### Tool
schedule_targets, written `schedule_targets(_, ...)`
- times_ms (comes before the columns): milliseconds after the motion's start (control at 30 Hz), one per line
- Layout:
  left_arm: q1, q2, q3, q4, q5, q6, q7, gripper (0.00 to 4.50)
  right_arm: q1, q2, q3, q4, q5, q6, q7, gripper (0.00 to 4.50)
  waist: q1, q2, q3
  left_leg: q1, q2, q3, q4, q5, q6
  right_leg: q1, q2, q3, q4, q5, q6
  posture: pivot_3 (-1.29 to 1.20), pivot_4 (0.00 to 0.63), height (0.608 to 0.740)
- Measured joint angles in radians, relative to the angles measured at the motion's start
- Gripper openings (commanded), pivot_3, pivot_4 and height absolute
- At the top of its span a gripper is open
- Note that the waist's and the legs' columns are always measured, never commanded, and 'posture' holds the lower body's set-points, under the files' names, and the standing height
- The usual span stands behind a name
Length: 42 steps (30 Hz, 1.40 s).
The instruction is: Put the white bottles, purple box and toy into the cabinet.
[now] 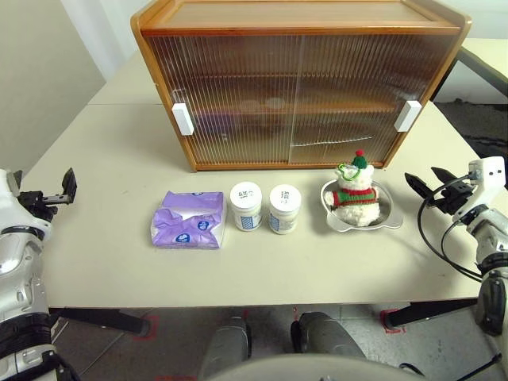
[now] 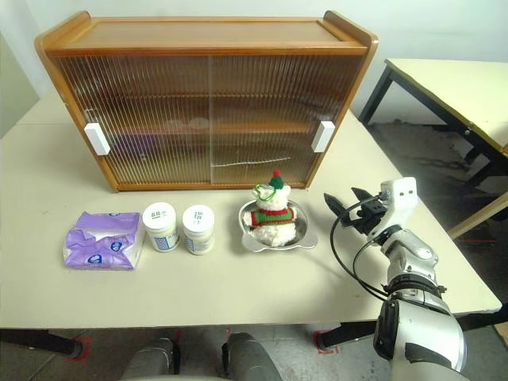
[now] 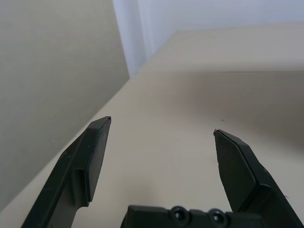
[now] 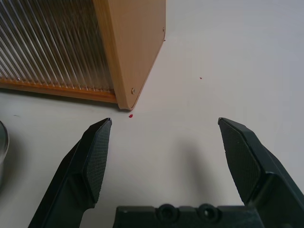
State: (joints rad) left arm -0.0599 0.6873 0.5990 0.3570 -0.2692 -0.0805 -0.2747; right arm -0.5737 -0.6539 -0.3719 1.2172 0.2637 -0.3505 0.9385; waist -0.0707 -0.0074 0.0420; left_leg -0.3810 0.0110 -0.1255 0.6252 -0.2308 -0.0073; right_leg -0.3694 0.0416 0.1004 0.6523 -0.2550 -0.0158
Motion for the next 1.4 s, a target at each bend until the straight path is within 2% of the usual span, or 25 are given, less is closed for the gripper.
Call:
schedule_targets(367,0.004,0.0,0.003,-0.001,0.0,0.0,0.006,4.46,-0.013,0.0,0.0,0.0,0.0,-0.001,-0.001,4.5,0.003,0.0,0.0,0.0,0.0,0.0,0.0,0.0,-0.001,0.0,0.0,0.0,0.0,0.0,-0.001,-0.11,0.042,0.74)
schedule_targets(533,-0.013,-0.006,0.003,-0.001,-0.005,0.013,0.018,4.46,-0.024,-0.015,-0.002,0.0,0.004,0.002,0.022,4.5,0.001,0.0,0.0,0.0,0.0,0.0,0.0,0.0,-0.001,0.0,0.0,0.0,0.0,0.0,0.0,-0.16,0.059,0.74)
schedule_targets(667,-0.048,-0.007,-0.001,0.009,-0.009,0.024,0.011,4.46,-0.012,-0.03,-0.009,-0.029,0.026,0.009,0.121,4.5,0.0,0.0,0.001,0.0,0.0,0.0,0.0,0.0,0.0,-0.001,0.0,0.0,0.0,0.0,-0.001,-0.17,0.064,0.74)
schedule_targets(833,-0.061,0.005,-0.015,0.028,-0.025,0.017,-0.058,4.46,0.041,-0.05,-0.021,-0.129,0.102,0.11,0.371,4.5,-0.012,-0.002,0.0,-0.001,0.0,0.001,0.0,-0.001,0.0,-0.001,0.001,0.0,-0.001,-0.001,-0.002,-0.17,0.056,0.74)
schedule_targets(933,-0.058,0.014,-0.007,0.042,-0.031,0.012,-0.077,3.82,0.092,-0.05,-0.001,-0.234,0.136,0.211,0.49,4.5,-0.023,-0.002,0.002,-0.001,0.0,0.002,0.0,-0.001,0.0,-0.001,0.002,0.0,-0.001,-0.001,-0.001,-0.22,0.094,0.74)
schedule_targets(1033,-0.068,0.044,-0.013,0.041,-0.036,0.01,-0.111,2.86,0.135,-0.059,0.039,-0.444,0.194,0.39,0.602,4.5,-0.042,-0.002,0.016,-0.001,-0.001,0.005,0.002,-0.001,0.0,-0.001,0.006,0.001,-0.001,0.0,-0.002,-0.27,0.109,0.74)
schedule_targets(1100,-0.098,0.064,-0.037,0.044,-0.027,-0.009,-0.146,2.1,0.147,-0.068,0.046,-0.587,0.234,0.467,0.624,4.5,-0.051,-0.004,0.023,0.0,-0.002,0.005,0.004,-0.001,0.0,0.002,0.008,0.001,-0.001,0.0,-0.002,-0.26,0.126,0.74)
schedule_targets(1300,-0.172,0.07,-0.144,0.001,-0.04,0.011,-0.274,0.02,0.244,-0.091,0.075,-0.973,0.343,0.688,0.593,4.5,-0.069,-0.008,0.04,-0.003,-0.004,0.003,0.008,-0.002,0.0,0.003,0.011,0.001,-0.004,-0.002,0.0,-0.23,0.115,0.74)
schedule_targets(1400,-0.172,0.055,-0.187,-0.035,-0.044,0.02,-0.314,0.02,0.264,-0.049,0.085,-1.045,0.355,0.704,0.543,4.5,-0.082,-0.008,0.04,-0.005,-0.004,0.003,0.012,-0.005,0.001,0.002,0.013,0.001,-0.005,-0.003,0.001,-0.24,0.106,0.74)
